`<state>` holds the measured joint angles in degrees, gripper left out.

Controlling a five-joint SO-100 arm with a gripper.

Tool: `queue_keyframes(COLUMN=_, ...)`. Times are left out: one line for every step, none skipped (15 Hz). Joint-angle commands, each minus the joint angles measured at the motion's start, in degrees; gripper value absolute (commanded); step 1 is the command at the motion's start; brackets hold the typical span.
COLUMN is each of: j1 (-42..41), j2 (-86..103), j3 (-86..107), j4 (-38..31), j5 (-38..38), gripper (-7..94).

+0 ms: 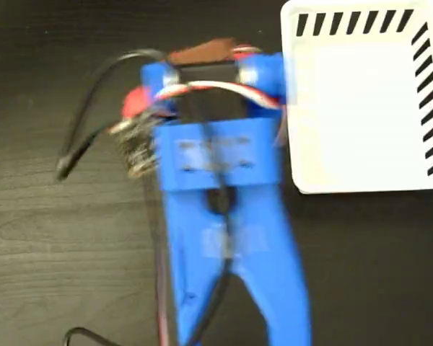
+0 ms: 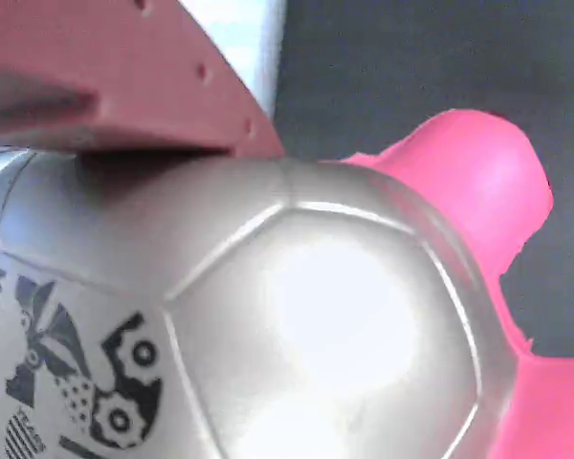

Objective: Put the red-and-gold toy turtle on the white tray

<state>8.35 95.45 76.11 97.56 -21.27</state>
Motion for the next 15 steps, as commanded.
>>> queue_keyframes(j1=10.20, j2=1.93, j3=-4.13, j4=-2.02, j5=-0.79, gripper=0)
queue_keyframes(j1=13.80, j2=1.32, j3=-4.04, j4=-2.90, j5=-2.20, gripper=0)
queue_keyframes(j1=16.70, j2=0.26, j3=-4.13, j4=-3.08, j5=-2.90, gripper=0)
queue_keyframes(j1=18.81, j2=-0.70, j3=-4.31, j4=-3.08, j5=-2.90, gripper=0)
queue_keyframes(j1=20.39, j2=-2.20, j3=-4.83, j4=-2.99, j5=-2.11, gripper=0)
queue_keyframes(j1=21.53, j2=-3.69, j3=-5.27, j4=-2.99, j5=-1.14, gripper=0)
queue_keyframes(j1=22.24, j2=-5.19, j3=-6.06, j4=-3.08, j5=0.18, gripper=0)
queue_keyframes(j1=22.68, j2=-7.38, j3=-7.47, j4=-3.16, j5=1.49, gripper=0)
queue_keyframes(j1=22.85, j2=-10.11, j3=-9.05, j4=-4.39, j5=3.25, gripper=0)
queue_keyframes(j1=22.94, j2=-14.59, j3=-12.66, j4=-4.48, j5=4.92, gripper=0)
queue_keyframes(j1=22.94, j2=-18.63, j3=-15.73, j4=-5.89, j5=6.86, gripper=0)
queue_keyframes(j1=22.85, j2=-22.15, j3=-19.42, j4=-6.15, j5=8.09, gripper=0)
queue_keyframes(j1=22.85, j2=-25.22, j3=-22.32, j4=-5.71, j5=9.05, gripper=0)
queue_keyframes(j1=22.59, j2=-26.89, j3=-23.29, j4=-5.80, j5=9.40, gripper=0)
queue_keyframes(j1=22.50, j2=-28.30, j3=-23.73, j4=-6.42, j5=9.93, gripper=0)
